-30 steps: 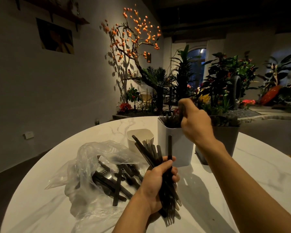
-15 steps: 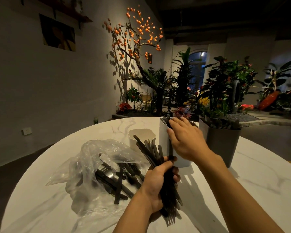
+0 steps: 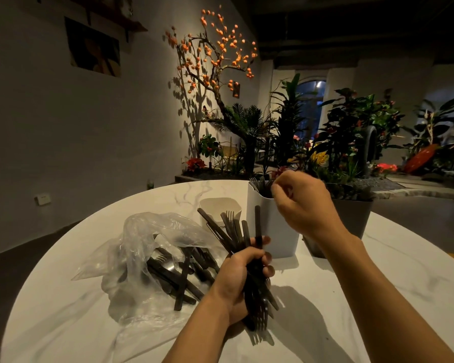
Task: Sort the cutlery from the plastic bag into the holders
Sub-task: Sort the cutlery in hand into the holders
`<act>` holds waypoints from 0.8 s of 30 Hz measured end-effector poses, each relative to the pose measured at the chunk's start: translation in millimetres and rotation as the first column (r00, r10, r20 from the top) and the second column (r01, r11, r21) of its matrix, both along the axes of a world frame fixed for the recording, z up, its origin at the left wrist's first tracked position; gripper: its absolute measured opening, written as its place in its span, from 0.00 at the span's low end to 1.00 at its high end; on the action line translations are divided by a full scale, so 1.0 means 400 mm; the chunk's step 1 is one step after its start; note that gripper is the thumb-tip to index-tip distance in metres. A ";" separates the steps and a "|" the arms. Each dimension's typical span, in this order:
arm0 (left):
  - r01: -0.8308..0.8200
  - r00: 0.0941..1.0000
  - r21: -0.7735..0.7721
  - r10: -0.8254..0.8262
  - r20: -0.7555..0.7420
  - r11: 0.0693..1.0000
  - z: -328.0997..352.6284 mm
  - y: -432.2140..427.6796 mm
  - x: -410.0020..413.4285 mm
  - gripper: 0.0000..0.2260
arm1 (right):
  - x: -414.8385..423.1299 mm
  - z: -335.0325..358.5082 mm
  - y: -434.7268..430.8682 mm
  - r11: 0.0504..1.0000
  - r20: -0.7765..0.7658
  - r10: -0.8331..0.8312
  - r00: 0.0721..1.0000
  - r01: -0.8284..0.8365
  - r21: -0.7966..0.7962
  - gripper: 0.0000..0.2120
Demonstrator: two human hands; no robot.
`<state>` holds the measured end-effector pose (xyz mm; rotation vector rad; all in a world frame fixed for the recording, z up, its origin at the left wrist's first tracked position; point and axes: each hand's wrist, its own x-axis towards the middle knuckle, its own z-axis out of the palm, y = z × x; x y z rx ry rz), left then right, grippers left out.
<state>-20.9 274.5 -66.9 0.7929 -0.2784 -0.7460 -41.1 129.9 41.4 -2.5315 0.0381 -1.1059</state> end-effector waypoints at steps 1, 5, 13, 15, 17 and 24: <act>-0.003 1.000 0.001 0.003 0.004 1.000 0.000 0.000 0.000 0.13 | -0.002 0.007 0.004 0.999 -0.149 0.003 0.989 0.003 0.035 0.12; -0.008 0.998 0.038 0.006 0.061 0.999 0.003 0.003 -0.014 0.14 | -0.012 -0.011 0.027 0.962 -0.552 0.211 0.806 -0.071 0.265 0.18; 0.016 0.997 0.055 -0.020 0.071 0.998 0.010 0.007 -0.019 0.15 | -0.032 0.014 -0.026 0.641 -0.073 0.363 0.929 -0.192 0.743 0.06; 0.020 0.999 0.058 -0.023 0.038 0.998 0.008 0.007 -0.018 0.14 | -0.032 0.018 -0.033 0.675 -0.044 0.279 0.959 -0.163 0.719 0.06; 0.021 0.999 0.057 -0.023 0.027 0.998 0.006 0.006 -0.013 0.10 | -0.024 0.012 -0.042 0.763 -0.074 0.154 0.985 -0.071 0.643 0.12; -0.024 0.999 -0.022 0.023 -0.030 0.999 0.006 0.002 -0.003 0.05 | -0.057 0.043 -0.007 0.977 -0.148 0.081 0.986 -0.108 -0.183 0.26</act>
